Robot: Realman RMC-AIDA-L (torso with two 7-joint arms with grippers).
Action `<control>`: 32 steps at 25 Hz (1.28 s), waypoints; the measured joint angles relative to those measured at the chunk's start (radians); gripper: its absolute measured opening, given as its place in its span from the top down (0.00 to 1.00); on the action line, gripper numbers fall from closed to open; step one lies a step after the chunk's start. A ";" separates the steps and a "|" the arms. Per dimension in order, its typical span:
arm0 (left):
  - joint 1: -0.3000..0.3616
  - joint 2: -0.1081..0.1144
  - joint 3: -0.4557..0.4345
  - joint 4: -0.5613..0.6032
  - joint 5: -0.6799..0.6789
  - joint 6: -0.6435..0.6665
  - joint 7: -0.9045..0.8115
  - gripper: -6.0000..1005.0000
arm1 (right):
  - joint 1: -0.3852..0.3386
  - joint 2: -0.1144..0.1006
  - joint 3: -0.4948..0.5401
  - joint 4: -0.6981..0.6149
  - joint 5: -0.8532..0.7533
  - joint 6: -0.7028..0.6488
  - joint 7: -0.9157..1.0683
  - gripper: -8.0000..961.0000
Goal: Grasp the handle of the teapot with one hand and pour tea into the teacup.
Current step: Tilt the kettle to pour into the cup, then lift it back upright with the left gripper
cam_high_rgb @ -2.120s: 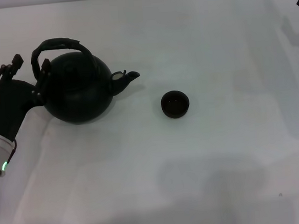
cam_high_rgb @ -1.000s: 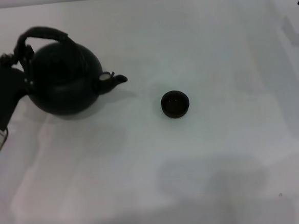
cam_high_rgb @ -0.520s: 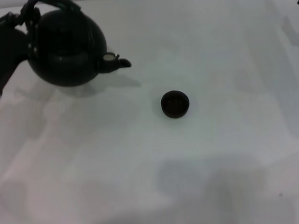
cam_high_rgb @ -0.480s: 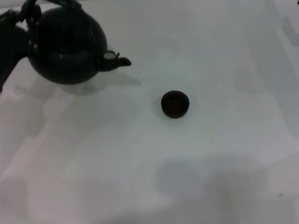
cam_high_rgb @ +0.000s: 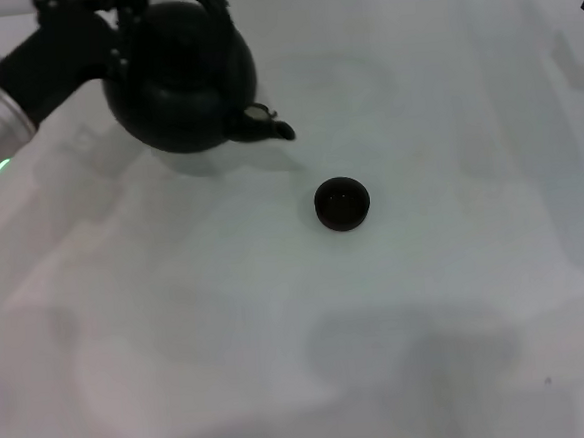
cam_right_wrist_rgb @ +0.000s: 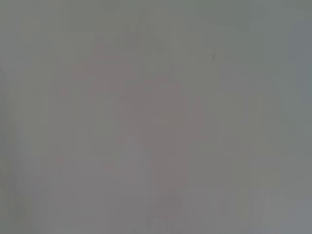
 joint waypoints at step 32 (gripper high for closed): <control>-0.227 -0.015 0.000 -0.002 0.278 -0.241 0.070 0.89 | 0.003 0.006 -0.002 0.000 -0.012 -0.015 0.000 0.13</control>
